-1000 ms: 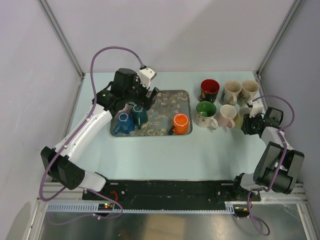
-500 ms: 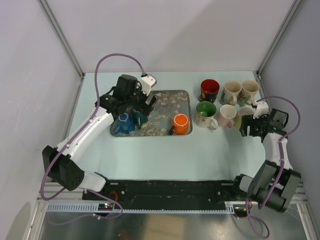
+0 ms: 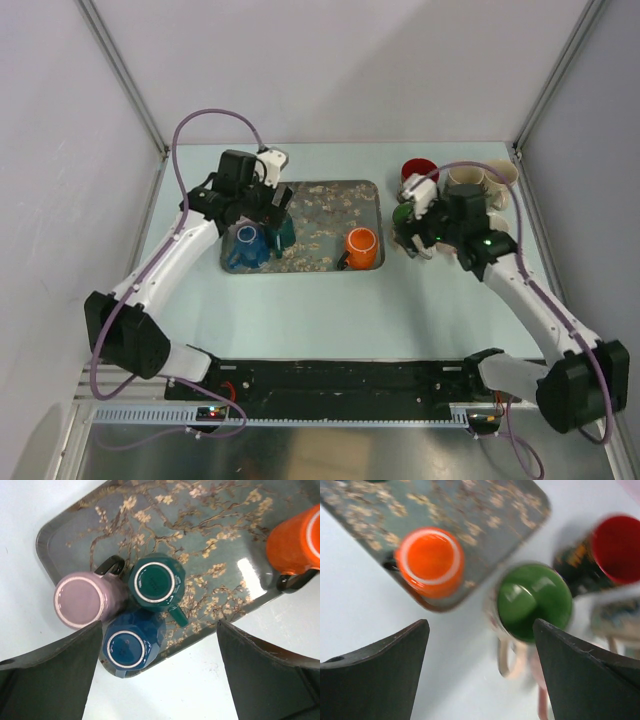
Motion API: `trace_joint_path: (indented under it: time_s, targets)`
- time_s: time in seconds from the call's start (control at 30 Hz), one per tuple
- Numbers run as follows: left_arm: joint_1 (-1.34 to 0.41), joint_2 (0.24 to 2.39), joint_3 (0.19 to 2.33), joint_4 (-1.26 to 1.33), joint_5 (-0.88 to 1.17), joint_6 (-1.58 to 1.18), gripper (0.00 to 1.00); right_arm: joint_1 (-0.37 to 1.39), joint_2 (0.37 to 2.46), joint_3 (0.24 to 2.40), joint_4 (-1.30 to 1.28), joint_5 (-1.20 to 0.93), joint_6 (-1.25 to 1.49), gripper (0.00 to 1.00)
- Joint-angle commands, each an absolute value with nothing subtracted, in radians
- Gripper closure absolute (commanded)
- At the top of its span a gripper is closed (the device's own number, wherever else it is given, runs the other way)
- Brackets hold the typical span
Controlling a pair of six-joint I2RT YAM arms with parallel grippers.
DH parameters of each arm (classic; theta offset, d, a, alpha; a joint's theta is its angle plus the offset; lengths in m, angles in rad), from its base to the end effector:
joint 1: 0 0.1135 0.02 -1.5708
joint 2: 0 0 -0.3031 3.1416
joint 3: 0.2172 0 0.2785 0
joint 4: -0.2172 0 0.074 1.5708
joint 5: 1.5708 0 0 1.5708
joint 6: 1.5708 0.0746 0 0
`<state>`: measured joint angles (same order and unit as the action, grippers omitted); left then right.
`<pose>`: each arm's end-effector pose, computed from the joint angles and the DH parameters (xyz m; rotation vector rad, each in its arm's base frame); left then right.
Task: Turn the mug right side up
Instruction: Move the cup to the tray.
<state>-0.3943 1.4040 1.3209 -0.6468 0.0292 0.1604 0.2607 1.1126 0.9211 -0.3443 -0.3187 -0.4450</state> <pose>0.3282 -0.1389 0.3506 0.6457 2.2129 -0.1537 0.2731 0.0970 0.3185 -0.8956 1.8824 0.2235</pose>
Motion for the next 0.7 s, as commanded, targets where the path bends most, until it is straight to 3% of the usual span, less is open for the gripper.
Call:
trace_joint_path:
  time_s: [0.0,0.27,0.67]
  targets:
    - [-0.326,1.449,1.362,-0.670,0.024,0.051,0.01,0.438,1.235,1.024,-0.235,-0.324,-0.426,0.09]
    - [-0.182,1.598,1.419,-0.690,0.199,-0.063,0.11,0.571,1.599,1.290,-0.135,-0.412,-0.240,0.12]
    - [-0.152,1.764,1.491,-0.691,0.418,-0.219,0.31,0.696,1.913,1.550,-0.130,-0.447,-0.106,0.15]
